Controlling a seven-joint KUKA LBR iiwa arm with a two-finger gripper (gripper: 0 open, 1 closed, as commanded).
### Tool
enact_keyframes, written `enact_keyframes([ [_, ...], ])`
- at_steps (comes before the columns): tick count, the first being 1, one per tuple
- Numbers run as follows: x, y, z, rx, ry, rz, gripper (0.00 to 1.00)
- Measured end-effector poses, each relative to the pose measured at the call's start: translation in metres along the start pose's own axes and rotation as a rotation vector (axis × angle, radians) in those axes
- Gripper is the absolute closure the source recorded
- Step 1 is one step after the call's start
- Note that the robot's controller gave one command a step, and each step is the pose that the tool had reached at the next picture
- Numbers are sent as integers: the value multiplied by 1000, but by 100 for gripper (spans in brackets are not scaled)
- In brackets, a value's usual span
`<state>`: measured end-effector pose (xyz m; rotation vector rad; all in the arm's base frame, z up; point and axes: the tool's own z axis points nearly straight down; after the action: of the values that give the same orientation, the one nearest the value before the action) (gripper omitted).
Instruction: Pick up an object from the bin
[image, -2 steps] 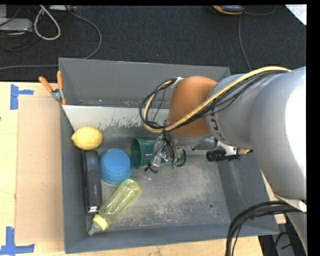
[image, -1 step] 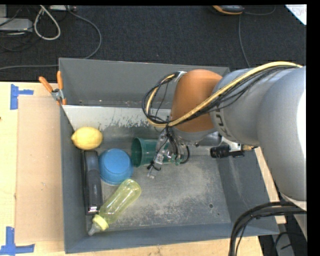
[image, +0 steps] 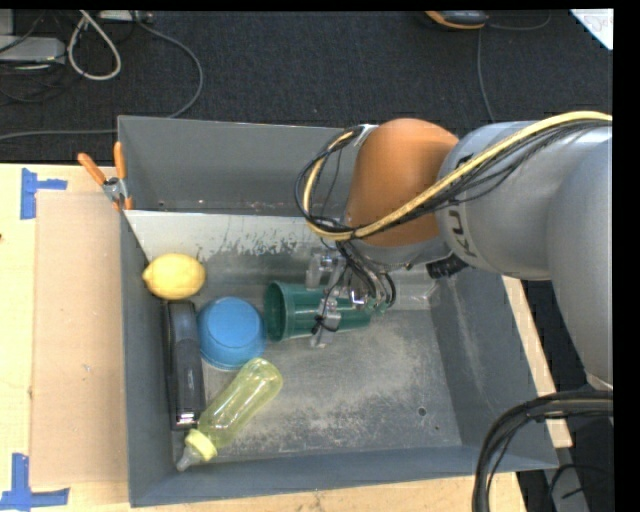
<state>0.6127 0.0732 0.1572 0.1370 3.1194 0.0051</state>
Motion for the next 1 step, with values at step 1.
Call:
enact_keyframes([
  [1,9,-2,-34,0,-1,268,0],
])
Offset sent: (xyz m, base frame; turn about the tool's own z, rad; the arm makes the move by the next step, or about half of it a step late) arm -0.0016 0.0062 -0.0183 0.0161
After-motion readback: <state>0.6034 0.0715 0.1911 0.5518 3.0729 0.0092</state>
